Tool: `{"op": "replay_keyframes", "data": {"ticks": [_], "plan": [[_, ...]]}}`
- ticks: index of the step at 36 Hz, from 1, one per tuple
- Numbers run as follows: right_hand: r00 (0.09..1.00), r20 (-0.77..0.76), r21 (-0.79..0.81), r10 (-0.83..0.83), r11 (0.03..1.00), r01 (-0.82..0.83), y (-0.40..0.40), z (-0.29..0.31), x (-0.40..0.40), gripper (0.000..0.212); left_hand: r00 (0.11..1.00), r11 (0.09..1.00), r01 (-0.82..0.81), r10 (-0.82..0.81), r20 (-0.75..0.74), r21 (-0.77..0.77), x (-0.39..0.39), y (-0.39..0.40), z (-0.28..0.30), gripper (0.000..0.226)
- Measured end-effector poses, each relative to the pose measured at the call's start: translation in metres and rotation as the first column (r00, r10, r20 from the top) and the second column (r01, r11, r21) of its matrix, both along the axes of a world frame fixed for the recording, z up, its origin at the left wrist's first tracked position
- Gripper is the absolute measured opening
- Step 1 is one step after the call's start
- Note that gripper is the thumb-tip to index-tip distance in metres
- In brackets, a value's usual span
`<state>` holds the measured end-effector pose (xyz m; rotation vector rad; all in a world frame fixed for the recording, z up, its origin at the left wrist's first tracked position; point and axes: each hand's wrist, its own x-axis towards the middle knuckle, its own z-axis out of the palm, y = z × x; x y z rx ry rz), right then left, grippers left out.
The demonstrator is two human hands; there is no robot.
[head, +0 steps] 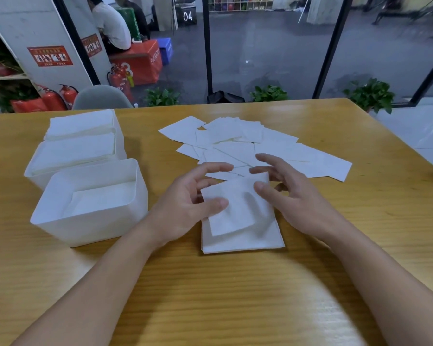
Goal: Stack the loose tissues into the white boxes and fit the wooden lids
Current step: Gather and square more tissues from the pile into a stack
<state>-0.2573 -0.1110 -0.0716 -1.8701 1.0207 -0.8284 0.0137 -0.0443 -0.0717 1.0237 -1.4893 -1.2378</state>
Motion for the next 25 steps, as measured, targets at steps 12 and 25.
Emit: {"op": "replay_keyframes", "data": {"ticks": [12, 25], "plan": [[0.999, -0.008, -0.047, 0.054, 0.997, -0.054, -0.005, -0.007, -0.004, 0.016, 0.951, 0.993, -0.116, 0.114, 0.287, -0.007, 0.011, -0.005, -0.006, 0.042], [0.959, -0.274, -0.085, 0.077, 0.991, -0.104, -0.003, -0.016, -0.006, 0.020, 0.771, 0.991, -0.100, 0.137, 0.622, -0.094, 0.010, -0.003, -0.012, 0.029]]}}
